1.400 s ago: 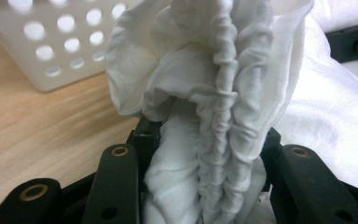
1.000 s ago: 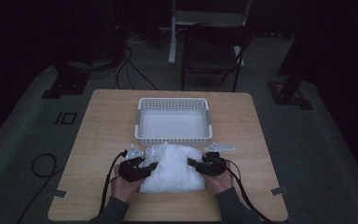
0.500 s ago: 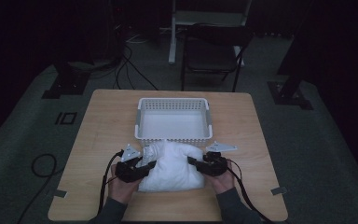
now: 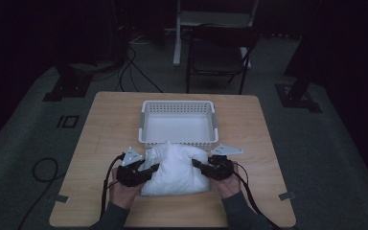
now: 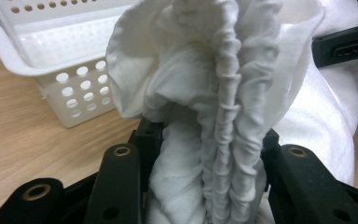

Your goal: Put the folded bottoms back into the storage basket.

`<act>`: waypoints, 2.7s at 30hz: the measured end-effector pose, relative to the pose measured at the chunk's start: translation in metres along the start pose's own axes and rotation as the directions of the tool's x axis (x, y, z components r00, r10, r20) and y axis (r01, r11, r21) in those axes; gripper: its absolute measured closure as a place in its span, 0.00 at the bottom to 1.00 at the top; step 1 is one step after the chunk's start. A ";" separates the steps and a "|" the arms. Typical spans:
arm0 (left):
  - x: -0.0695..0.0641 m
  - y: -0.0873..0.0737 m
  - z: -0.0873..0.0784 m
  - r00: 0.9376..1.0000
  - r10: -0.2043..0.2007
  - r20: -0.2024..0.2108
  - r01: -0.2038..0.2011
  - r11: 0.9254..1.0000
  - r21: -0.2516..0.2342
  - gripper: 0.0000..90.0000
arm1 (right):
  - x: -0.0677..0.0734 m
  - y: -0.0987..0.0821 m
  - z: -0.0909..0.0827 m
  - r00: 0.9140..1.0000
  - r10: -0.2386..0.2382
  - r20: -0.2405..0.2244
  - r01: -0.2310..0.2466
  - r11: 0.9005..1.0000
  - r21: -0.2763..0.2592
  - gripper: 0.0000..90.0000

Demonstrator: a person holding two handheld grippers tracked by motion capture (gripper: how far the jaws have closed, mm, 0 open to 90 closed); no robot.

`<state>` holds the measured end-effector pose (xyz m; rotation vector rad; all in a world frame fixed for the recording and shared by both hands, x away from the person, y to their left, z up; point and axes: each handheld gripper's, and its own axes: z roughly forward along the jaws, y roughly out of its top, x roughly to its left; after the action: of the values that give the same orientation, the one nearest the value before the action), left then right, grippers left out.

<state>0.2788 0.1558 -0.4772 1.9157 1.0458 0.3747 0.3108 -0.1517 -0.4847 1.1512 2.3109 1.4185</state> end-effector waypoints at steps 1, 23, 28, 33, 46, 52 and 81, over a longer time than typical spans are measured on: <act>-0.001 0.001 -0.001 1.000 0.002 -0.001 -0.002 1.000 -0.004 0.65 | 0.001 0.002 -0.001 1.000 -0.005 -0.001 0.005 1.000 -0.004 0.75; -0.004 0.016 -0.009 1.000 0.008 -0.006 -0.008 0.999 -0.034 0.65 | 0.004 0.018 -0.012 0.999 -0.041 0.016 0.041 0.999 -0.032 0.75; -0.003 0.021 -0.009 1.000 0.002 -0.007 -0.002 0.999 -0.035 0.65 | 0.004 0.022 -0.014 0.999 -0.043 0.020 0.044 0.998 -0.036 0.75; -0.002 0.028 -0.013 1.000 0.008 -0.008 -0.008 0.999 -0.045 0.66 | 0.004 0.028 -0.016 0.999 -0.049 0.023 0.050 0.998 -0.048 0.75; 0.003 0.042 -0.016 1.000 0.006 -0.014 -0.007 0.997 -0.073 0.66 | 0.004 0.047 -0.018 0.997 -0.070 0.038 0.073 0.995 -0.073 0.75; 0.007 0.048 -0.016 1.000 -0.003 -0.014 0.002 0.997 -0.079 0.66 | 0.000 0.053 -0.015 0.998 -0.063 0.028 0.065 0.995 -0.078 0.75; 0.022 0.069 -0.007 1.000 -0.010 -0.017 0.008 0.994 -0.111 0.66 | -0.009 0.080 -0.010 0.996 -0.060 0.062 0.066 0.993 -0.101 0.76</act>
<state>0.3237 0.1602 -0.4198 1.8109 1.0238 0.4362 0.3530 -0.1459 -0.4152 1.0661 2.1871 1.4429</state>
